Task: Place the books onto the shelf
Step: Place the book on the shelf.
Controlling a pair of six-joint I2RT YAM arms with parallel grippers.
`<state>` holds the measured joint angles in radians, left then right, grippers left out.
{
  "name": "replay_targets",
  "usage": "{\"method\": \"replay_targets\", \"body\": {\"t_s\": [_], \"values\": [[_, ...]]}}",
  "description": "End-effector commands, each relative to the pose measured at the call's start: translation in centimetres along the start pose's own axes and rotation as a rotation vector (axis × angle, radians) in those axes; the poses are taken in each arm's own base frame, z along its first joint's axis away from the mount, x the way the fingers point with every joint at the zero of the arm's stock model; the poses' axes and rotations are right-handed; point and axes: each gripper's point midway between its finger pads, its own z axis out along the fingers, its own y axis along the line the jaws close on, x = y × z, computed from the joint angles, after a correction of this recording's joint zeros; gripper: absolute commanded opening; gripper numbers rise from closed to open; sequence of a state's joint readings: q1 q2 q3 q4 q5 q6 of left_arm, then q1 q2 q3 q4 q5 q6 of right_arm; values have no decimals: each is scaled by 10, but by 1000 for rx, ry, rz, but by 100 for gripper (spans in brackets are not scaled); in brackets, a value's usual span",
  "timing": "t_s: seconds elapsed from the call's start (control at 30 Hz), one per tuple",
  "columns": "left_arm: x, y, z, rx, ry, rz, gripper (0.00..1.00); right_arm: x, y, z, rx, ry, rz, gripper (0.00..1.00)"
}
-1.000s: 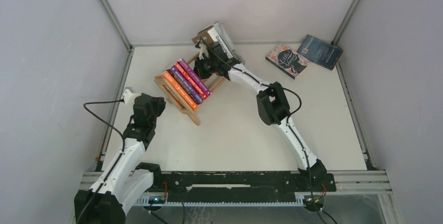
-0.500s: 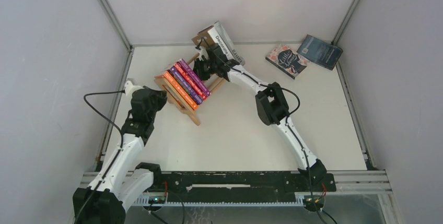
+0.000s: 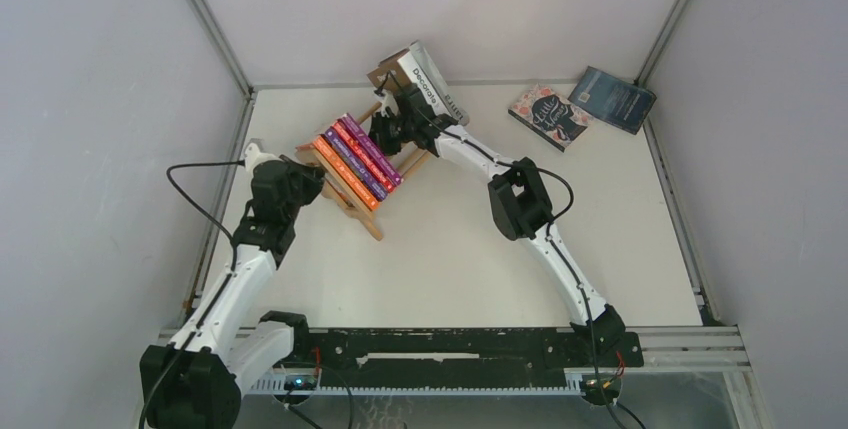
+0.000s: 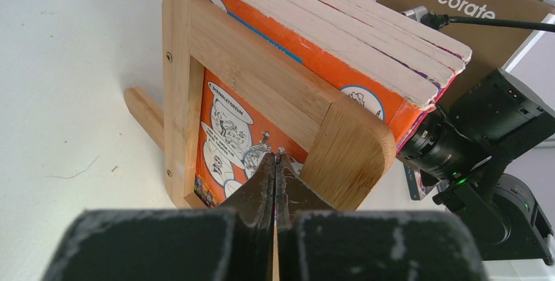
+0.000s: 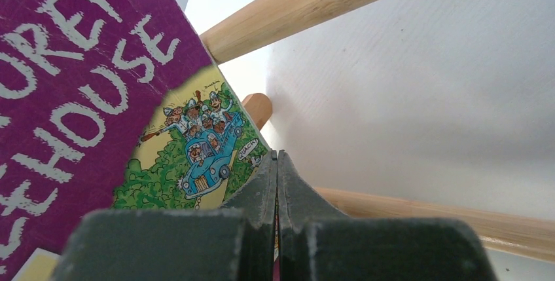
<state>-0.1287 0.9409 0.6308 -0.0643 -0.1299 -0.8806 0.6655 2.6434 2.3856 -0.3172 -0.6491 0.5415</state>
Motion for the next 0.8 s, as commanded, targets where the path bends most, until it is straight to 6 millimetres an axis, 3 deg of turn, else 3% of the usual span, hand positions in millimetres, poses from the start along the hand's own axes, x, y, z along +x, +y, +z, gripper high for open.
{"method": "replay_targets", "body": {"t_s": [0.0, 0.53, 0.77], "values": [[-24, -38, -5, 112, -36, 13, 0, 17, 75, 8, -169, 64, -18, 0], [-23, -44, -6, 122, -14, 22, 0, 23, 103, 8, -193, 74, -18, 0], [-24, -43, -6, 118, -23, 19, 0, 23, 98, 4, -143, 72, -38, 0]]}}
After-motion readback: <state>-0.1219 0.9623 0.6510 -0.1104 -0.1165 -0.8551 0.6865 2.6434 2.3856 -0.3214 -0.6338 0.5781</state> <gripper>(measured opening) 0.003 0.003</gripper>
